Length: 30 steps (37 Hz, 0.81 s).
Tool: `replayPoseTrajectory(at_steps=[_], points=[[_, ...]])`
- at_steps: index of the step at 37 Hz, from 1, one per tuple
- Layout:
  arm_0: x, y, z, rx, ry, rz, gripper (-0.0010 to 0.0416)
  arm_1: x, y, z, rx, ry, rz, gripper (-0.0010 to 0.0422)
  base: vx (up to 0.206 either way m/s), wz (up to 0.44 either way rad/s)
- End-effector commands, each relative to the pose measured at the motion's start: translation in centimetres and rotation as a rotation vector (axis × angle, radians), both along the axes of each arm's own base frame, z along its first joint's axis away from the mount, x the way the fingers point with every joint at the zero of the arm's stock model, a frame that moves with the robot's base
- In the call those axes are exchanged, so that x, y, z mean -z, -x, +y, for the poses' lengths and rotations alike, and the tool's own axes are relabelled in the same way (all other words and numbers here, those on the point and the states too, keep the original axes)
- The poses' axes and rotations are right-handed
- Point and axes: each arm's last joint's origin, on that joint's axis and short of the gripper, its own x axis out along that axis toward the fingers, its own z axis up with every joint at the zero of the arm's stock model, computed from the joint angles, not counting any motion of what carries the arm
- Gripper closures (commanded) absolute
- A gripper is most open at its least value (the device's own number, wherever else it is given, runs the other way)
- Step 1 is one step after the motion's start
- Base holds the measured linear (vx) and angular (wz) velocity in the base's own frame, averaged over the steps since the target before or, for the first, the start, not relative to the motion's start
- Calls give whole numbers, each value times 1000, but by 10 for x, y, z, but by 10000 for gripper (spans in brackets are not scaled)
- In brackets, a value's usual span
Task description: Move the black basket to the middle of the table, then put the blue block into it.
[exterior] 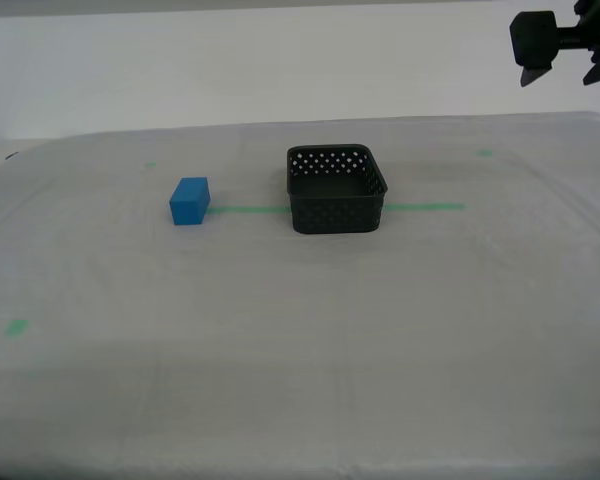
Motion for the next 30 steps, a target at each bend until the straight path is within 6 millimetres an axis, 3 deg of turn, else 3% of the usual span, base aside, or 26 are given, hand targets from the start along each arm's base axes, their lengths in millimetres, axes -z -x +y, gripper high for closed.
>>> replayPoseTrajectory(at_steps=[1, 30], points=[[6, 2, 0, 3, 4, 4, 6, -1, 0, 0, 0, -2, -7, 412, 0, 0], [2, 1, 0, -2, 5, -8, 7, -1, 0, 0, -1, -1, -7, 412, 0, 0]])
